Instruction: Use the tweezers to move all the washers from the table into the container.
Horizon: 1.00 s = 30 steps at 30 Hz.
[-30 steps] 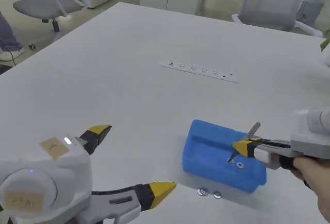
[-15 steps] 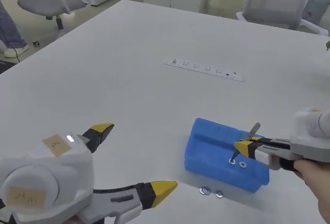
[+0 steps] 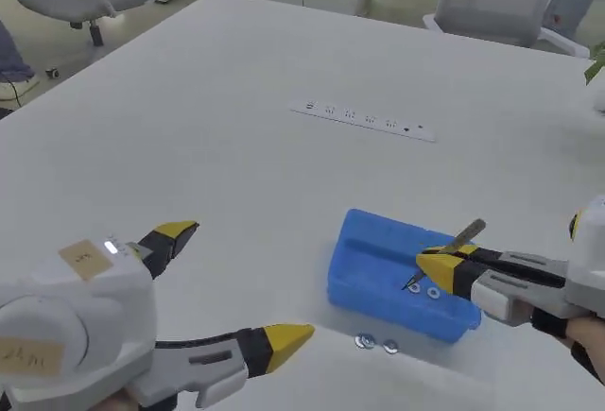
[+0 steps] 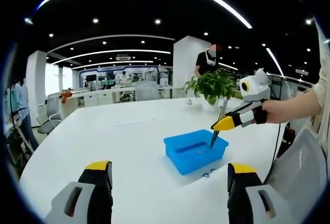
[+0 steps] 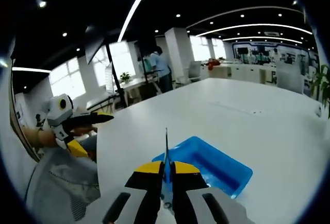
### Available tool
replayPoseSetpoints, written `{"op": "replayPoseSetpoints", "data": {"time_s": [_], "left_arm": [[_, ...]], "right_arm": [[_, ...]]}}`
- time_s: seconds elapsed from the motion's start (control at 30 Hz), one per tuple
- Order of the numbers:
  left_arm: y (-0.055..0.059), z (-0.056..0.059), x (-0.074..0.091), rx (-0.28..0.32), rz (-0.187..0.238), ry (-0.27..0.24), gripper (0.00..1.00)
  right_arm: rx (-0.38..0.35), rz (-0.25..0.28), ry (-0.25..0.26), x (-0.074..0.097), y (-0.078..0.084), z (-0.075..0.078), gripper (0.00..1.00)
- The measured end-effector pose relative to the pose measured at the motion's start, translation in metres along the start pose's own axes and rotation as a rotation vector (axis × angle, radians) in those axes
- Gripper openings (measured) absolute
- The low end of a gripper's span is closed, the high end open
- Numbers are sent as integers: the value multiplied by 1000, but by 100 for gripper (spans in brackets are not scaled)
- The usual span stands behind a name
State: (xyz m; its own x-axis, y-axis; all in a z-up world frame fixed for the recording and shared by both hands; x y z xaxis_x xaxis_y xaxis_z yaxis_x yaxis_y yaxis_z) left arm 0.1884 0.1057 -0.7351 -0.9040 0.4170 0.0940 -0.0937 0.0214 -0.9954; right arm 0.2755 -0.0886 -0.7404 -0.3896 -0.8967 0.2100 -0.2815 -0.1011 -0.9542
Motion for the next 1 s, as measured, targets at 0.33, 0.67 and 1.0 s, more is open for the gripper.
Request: {"op": "replayPoseSetpoints", "data": {"time_s": [0.33, 0.67, 1.0], "left_arm": [[0, 1, 0, 2, -4, 4, 94], [2, 0, 0, 5, -11, 5, 94], [3, 2, 0, 3, -20, 14, 94]], "right_arm": [[36, -112, -31, -6, 36, -9, 3], [58, -188, -21, -15, 56, -1, 3], [58, -204, -30, -15, 61, -2, 3]]}}
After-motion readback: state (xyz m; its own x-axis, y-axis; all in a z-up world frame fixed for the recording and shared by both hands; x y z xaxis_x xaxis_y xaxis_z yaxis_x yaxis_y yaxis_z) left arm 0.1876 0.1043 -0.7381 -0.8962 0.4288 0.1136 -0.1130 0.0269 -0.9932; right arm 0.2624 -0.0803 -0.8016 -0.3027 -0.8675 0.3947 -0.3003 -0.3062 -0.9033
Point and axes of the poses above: the centre of the closed fingertips' face, and the gripper's own axes: x roughly backward along the fingers, z roughly to its right, y roughly out of its underside, the point moved 5 cm from there along x, roughly backward along the fingers, and after that the axes turned 12 degrees about z, right-handed, at the moved point
